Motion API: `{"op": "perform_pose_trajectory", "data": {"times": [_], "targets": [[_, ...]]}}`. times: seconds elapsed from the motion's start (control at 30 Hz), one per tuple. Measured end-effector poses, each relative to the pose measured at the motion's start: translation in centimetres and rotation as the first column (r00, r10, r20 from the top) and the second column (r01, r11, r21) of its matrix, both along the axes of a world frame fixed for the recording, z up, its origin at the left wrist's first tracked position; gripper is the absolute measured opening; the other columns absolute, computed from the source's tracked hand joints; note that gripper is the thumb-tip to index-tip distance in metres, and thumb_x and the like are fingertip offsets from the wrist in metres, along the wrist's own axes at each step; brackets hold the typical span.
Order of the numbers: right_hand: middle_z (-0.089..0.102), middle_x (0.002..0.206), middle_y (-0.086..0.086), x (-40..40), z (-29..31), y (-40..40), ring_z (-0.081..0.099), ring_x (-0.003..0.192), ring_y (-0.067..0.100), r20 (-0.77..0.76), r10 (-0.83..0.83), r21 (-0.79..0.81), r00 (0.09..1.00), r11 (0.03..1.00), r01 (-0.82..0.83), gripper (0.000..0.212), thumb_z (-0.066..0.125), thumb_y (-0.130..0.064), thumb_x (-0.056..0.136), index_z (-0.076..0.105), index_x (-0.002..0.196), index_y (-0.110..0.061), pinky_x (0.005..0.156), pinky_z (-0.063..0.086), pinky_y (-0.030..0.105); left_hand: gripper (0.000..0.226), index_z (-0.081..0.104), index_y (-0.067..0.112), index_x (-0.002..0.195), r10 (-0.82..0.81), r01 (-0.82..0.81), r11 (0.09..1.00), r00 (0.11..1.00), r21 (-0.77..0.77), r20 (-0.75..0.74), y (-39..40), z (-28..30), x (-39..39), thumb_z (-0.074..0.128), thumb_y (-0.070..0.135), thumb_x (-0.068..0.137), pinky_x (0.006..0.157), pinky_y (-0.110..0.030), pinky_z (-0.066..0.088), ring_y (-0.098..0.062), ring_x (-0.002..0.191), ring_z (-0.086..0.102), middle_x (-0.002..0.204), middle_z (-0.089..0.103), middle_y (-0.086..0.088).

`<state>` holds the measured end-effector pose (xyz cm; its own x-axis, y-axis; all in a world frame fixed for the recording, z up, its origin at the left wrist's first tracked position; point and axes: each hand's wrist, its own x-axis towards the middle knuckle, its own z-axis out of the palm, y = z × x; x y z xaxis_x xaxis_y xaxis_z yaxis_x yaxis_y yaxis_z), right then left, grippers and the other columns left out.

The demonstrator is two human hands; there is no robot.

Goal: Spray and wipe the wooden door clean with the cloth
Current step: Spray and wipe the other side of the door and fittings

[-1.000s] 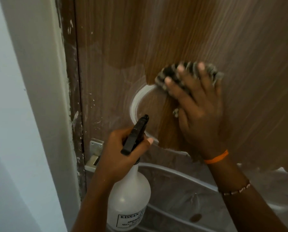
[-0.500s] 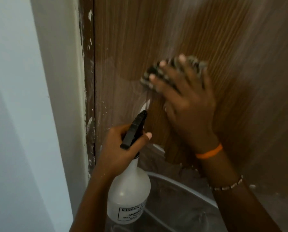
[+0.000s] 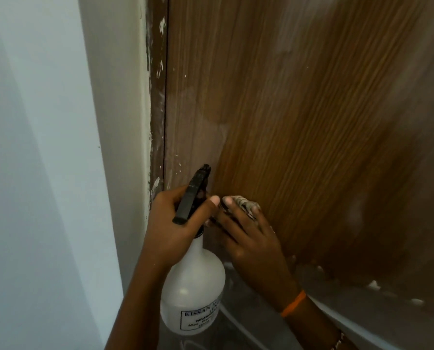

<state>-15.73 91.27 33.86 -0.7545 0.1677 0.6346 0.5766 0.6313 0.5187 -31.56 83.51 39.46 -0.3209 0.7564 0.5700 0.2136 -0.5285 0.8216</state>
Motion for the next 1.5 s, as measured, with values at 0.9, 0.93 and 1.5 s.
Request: {"op": "perform_pose_trajectory", "data": {"times": [0.9, 0.93, 1.5], "targets": [[0.029, 0.151, 0.003, -7.3, 1.7, 0.9, 0.005, 0.148, 0.025, -0.068, -0.128, 0.114, 0.989, 0.984, 0.135, 0.054, 0.058, -0.026, 0.09, 0.037, 0.139, -0.019, 0.118, -0.001, 0.052, 0.014, 0.069, 0.034, 0.068, -0.132, 0.137, 0.987, 0.989, -0.08, 0.062, 0.9, 0.5, -7.6, 0.069, 0.049, 0.067, 0.064, -0.011, 0.051, -0.005, 0.069, 0.068, 0.069, 0.07, 0.014], [0.029, 0.151, 0.003, -7.5, 2.9, 0.9, 0.008, 0.148, 0.026, -0.07, -0.13, 0.127, 0.989, 0.982, 0.138, 0.054, 0.057, -0.026, 0.091, 0.036, 0.14, -0.02, 0.118, -0.003, 0.053, 0.02, 0.07, 0.031, 0.07, -0.145, 0.148, 0.987, 0.988, -0.068, 0.044, 0.8, 0.4, -7.8, 0.067, 0.051, 0.067, 0.065, -0.012, 0.052, -0.008, 0.069, 0.068, 0.071, 0.07, 0.008], [0.038, 0.149, 0.008, -12.0, 8.5, 2.0, 0.026, 0.141, 0.03, -0.272, -0.015, 0.144, 0.962, 0.988, 0.056, 0.044, 0.055, -0.012, 0.093, 0.051, 0.136, -0.016, 0.12, 0.007, 0.045, 0.038, 0.068, 0.018, 0.072, -0.158, 0.159, 0.987, 0.987, -0.028, 0.036, 1.5, -1.5, -9.4, 0.06, 0.055, 0.07, 0.069, -0.013, 0.053, -0.01, 0.067, 0.067, 0.071, 0.069, 0.001]]}}
